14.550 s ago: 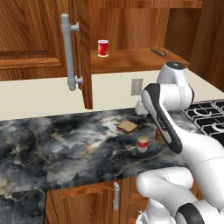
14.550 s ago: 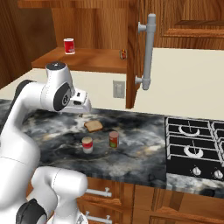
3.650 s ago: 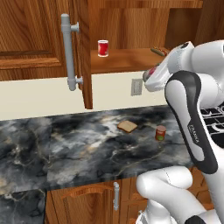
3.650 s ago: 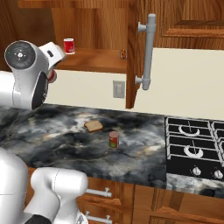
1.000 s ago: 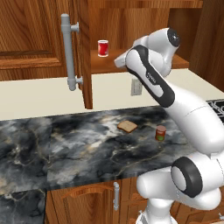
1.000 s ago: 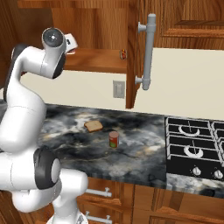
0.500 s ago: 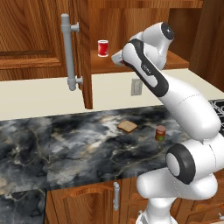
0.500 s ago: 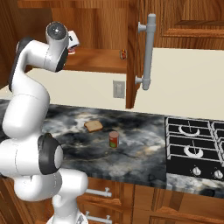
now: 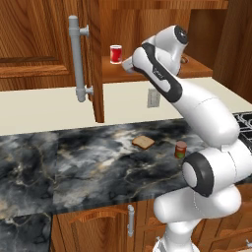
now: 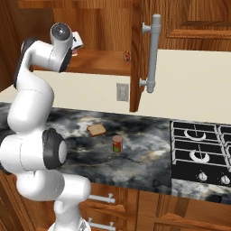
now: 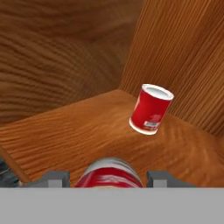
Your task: Pick the cans from the counter and place them in their designated side in the cabinet.
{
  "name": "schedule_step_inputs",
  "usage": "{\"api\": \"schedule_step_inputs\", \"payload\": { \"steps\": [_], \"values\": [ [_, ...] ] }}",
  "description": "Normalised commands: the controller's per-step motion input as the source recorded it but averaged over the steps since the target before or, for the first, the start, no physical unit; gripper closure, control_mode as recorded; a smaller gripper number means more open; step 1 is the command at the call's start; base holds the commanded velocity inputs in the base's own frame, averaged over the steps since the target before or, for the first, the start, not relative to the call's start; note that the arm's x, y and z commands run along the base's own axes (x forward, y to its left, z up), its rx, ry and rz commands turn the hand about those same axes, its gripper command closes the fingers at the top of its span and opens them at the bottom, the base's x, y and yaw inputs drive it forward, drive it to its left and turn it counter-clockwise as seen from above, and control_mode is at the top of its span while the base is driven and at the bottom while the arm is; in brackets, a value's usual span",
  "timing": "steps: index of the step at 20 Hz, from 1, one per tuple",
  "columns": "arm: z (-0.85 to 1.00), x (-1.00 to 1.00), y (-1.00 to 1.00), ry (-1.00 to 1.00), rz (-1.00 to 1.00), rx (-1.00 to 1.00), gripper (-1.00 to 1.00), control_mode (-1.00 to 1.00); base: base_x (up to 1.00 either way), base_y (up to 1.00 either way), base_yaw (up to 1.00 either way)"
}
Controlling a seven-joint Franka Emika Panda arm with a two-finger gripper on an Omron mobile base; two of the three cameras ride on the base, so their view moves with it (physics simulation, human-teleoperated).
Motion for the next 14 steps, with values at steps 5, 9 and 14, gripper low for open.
{"api": "schedule_step_inputs", "payload": {
  "steps": [5, 9, 14],
  "values": [
    [-0.06, 0.36, 0.09, 0.03, 0.0, 0.0, 1.0, -1.0, 0.0, 0.0, 0.0],
    [-0.14, 0.36, 0.08, 0.04, 0.0, 0.0, 1.0, -1.0, 0.0, 0.0, 0.0],
    [-0.18, 0.35, 0.04, 0.06, 0.0, -0.01, 1.0, -1.0, 0.0, 0.0, 0.0]
  ]
}}
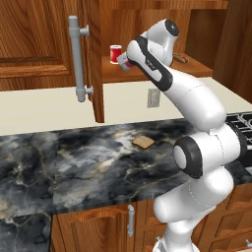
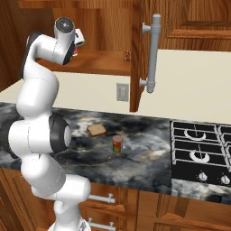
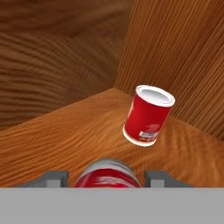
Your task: Pick the cans from the counter and place them in their designated side in the cabinet.
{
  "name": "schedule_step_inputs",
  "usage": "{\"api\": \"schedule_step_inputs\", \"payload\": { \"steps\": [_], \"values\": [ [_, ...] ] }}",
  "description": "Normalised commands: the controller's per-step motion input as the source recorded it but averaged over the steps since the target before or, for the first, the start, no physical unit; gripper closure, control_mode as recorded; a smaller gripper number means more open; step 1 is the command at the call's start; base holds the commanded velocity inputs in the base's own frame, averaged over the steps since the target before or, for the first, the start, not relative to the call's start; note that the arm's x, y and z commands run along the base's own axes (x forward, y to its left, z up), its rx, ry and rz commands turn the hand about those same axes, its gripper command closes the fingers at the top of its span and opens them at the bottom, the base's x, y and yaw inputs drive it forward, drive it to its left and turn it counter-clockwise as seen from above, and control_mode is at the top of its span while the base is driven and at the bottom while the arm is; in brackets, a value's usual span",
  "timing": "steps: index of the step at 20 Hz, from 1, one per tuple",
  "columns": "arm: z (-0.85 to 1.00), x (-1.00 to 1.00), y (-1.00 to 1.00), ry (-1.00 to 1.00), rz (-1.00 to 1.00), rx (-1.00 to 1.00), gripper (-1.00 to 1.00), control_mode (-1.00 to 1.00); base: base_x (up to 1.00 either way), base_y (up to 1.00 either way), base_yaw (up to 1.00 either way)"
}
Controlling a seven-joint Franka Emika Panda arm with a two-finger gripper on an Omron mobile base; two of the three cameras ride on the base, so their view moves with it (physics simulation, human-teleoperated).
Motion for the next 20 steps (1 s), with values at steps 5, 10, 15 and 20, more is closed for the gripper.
{"api": "schedule_step_inputs", "payload": {
  "steps": [5, 10, 15, 20],
  "values": [
    [-0.16, 0.29, 0.0, 0.01, 0.0, -0.04, 1.0, -1.0, 0.0, 0.0, 0.0],
    [-0.2, 0.19, 0.0, -0.04, 0.0, -0.07, 1.0, -1.0, 0.0, 0.0, 0.0],
    [-0.29, 0.18, 0.0, -0.05, 0.0, -0.06, 1.0, -1.0, 0.0, 0.0, 0.0],
    [-0.26, 0.22, 0.0, -0.06, 0.0, -0.05, 1.0, -1.0, 0.0, 0.0, 0.0]
  ]
}}
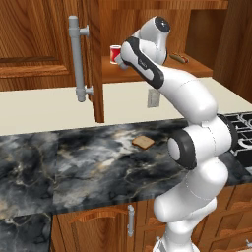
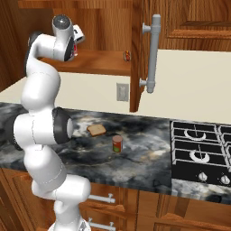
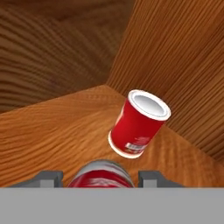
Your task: Pick the cans from the counter and place them in their designated side in the cabinet.
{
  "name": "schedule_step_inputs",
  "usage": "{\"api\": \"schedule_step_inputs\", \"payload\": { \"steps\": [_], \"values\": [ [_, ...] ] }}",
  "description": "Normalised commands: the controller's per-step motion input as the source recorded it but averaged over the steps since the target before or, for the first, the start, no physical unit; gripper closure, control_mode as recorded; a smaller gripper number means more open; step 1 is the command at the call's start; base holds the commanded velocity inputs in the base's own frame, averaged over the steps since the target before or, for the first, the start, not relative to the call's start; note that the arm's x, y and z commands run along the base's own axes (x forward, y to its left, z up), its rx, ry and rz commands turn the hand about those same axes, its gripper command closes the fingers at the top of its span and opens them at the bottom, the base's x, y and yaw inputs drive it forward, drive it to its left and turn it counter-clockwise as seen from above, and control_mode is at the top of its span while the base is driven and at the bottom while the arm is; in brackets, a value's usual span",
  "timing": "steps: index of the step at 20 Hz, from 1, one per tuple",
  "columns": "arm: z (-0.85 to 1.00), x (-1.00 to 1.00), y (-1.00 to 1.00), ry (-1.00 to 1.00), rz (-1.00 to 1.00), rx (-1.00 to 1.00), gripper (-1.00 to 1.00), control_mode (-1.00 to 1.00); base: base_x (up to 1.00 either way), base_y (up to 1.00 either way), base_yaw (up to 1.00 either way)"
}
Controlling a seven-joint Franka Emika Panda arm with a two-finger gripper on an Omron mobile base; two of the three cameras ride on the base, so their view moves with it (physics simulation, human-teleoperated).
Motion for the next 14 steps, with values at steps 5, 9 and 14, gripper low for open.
{"api": "schedule_step_inputs", "payload": {
  "steps": [5, 9, 14],
  "values": [
    [-0.27, 0.23, 0.0, -0.04, 0.0, -0.04, 1.0, -1.0, 0.0, 0.0, 0.0],
    [-0.29, 0.27, 0.0, -0.02, 0.0, -0.04, -1.0, -1.0, 0.0, 0.0, 0.0],
    [-0.24, 0.3, -0.04, -0.01, 0.0, -0.02, -1.0, -1.0, 0.0, 0.0, 0.0]
  ]
}}
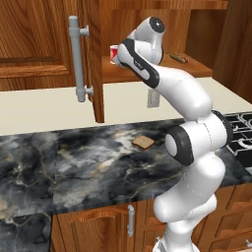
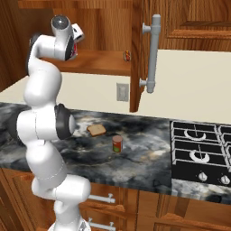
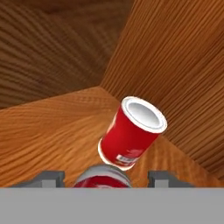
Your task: Pick the cans from the counter and place them in their designated side in the cabinet.
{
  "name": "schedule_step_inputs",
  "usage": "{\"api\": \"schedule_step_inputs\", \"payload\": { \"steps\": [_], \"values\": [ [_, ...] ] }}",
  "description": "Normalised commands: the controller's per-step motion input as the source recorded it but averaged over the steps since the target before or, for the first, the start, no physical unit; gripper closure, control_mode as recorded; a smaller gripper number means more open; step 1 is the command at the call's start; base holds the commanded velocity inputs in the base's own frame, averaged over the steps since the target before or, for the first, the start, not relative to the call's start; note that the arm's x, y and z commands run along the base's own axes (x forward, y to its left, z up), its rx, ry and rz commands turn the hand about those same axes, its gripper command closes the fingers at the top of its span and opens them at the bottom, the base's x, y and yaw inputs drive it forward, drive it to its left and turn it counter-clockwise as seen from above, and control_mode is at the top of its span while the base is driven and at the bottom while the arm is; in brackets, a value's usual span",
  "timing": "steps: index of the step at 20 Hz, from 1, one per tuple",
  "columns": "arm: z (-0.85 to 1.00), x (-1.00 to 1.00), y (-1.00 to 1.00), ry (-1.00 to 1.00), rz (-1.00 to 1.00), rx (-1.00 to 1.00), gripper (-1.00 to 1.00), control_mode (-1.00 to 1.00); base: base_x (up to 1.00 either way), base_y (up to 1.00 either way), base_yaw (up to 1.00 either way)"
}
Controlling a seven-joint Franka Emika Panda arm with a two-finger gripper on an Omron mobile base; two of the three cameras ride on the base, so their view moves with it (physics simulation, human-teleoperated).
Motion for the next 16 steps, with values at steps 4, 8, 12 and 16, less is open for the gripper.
{"api": "schedule_step_inputs", "payload": {
  "steps": [4, 8, 12, 16],
  "values": [
    [-0.19, 0.38, -0.05, 0.0, 0.0, 0.0, -1.0, -1.0, 0.0, 0.0, 0.0],
    [-0.18, 0.45, -0.02, 0.0, 0.0, 0.0, -1.0, -1.0, 0.0, 0.0, 0.0],
    [-0.19, 0.52, 0.0, 0.0, 0.0, 0.0, -1.0, -1.0, 0.0, 0.0, 0.0],
    [-0.14, 0.36, -0.12, -0.03, 0.01, 0.0, -1.0, -1.0, 0.0, 0.0, 0.0]
  ]
}}
